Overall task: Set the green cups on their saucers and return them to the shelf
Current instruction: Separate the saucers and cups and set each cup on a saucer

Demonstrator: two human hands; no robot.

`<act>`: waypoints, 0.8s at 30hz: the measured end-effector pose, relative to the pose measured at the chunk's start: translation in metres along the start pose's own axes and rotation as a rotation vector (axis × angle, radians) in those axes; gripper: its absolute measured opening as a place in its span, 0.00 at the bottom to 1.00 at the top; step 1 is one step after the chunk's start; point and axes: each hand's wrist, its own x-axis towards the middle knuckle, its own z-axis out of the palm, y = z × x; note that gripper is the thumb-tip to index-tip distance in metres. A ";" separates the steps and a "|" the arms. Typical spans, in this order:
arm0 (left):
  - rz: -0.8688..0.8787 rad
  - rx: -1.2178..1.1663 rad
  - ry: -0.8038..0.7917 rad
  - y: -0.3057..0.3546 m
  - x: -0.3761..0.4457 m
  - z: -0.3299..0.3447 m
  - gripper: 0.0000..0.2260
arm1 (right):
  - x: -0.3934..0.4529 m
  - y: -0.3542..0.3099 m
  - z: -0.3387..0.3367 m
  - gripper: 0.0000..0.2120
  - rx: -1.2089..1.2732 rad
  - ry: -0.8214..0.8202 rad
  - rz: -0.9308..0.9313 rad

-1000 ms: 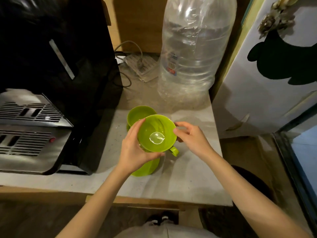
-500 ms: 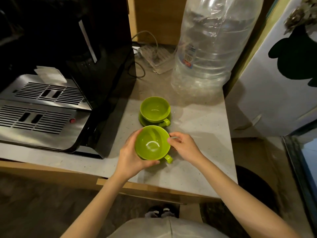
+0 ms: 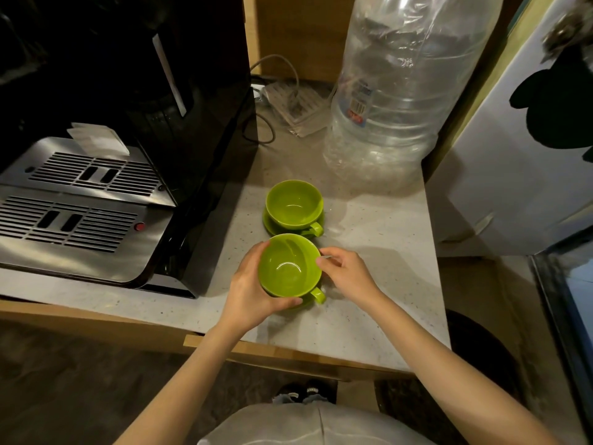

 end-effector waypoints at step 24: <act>-0.752 -0.422 -0.293 -0.019 0.015 -0.026 0.07 | 0.007 0.002 0.001 0.10 0.004 -0.114 0.342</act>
